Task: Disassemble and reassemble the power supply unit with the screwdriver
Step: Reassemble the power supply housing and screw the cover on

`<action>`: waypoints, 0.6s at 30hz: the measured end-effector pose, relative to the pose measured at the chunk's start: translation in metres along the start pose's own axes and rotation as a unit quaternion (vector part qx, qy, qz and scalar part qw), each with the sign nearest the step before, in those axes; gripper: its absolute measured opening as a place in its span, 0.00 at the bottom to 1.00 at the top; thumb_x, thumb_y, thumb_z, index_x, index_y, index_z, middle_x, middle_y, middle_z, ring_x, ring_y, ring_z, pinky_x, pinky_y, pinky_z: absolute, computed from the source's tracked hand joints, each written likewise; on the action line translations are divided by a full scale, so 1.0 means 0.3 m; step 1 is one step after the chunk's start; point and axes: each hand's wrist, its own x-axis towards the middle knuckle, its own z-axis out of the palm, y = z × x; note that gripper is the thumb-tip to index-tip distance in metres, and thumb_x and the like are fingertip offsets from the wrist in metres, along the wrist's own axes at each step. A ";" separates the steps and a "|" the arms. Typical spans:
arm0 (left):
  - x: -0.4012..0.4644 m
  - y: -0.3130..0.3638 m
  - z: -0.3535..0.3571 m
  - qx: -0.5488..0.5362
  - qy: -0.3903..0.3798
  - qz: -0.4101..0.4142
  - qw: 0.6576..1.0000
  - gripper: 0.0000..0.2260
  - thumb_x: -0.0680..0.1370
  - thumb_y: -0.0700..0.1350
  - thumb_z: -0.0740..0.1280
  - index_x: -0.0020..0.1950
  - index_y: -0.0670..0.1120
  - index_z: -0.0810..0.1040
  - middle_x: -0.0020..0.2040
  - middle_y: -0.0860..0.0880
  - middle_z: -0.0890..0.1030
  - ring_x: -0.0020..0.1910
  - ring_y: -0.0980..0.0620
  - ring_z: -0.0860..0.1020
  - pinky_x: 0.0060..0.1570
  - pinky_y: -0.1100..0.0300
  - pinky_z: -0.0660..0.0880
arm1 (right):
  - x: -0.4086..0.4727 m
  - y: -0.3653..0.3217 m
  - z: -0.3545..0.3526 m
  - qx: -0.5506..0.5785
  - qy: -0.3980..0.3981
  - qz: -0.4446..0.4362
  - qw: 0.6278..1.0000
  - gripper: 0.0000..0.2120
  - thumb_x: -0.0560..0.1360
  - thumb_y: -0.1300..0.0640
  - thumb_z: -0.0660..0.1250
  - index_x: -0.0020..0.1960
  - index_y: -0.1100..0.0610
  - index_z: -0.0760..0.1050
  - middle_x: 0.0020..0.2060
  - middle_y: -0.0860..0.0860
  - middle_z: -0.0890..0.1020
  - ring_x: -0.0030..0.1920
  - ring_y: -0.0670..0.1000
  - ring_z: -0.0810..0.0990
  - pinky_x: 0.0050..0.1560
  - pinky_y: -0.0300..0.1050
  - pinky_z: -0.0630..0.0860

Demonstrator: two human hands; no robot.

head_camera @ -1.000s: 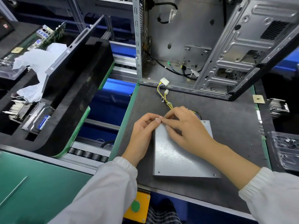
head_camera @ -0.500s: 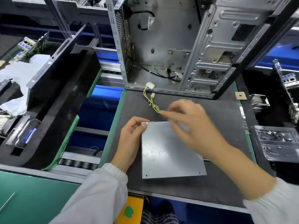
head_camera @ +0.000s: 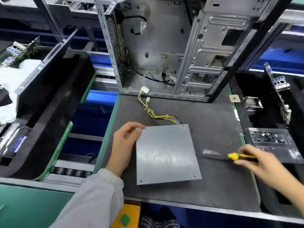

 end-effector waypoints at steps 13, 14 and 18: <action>0.020 0.039 -0.030 -0.011 -0.052 0.019 0.998 0.08 0.75 0.38 0.69 0.45 0.49 0.85 0.46 0.51 0.85 0.48 0.56 0.81 0.49 0.66 0.75 | 0.321 -0.695 -0.177 -0.233 0.033 -0.268 0.934 0.12 0.72 0.37 0.61 0.48 0.42 0.76 0.38 0.40 0.77 0.40 0.47 0.77 0.35 0.44 0.72; 0.021 0.043 -0.028 -0.013 -0.050 0.021 0.998 0.09 0.74 0.36 0.69 0.44 0.50 0.84 0.45 0.52 0.85 0.48 0.57 0.80 0.49 0.66 0.75 | 0.329 -0.700 -0.169 -0.252 0.032 -0.277 0.927 0.12 0.72 0.37 0.60 0.48 0.41 0.75 0.39 0.40 0.76 0.41 0.47 0.77 0.34 0.42 0.69; 0.024 0.052 -0.020 -0.022 -0.044 0.023 0.999 0.10 0.73 0.35 0.69 0.43 0.49 0.84 0.44 0.52 0.84 0.47 0.56 0.80 0.50 0.65 0.75 | 0.354 -0.710 -0.143 -0.293 0.026 -0.296 0.909 0.13 0.74 0.37 0.56 0.50 0.41 0.73 0.40 0.41 0.76 0.41 0.47 0.76 0.31 0.41 0.62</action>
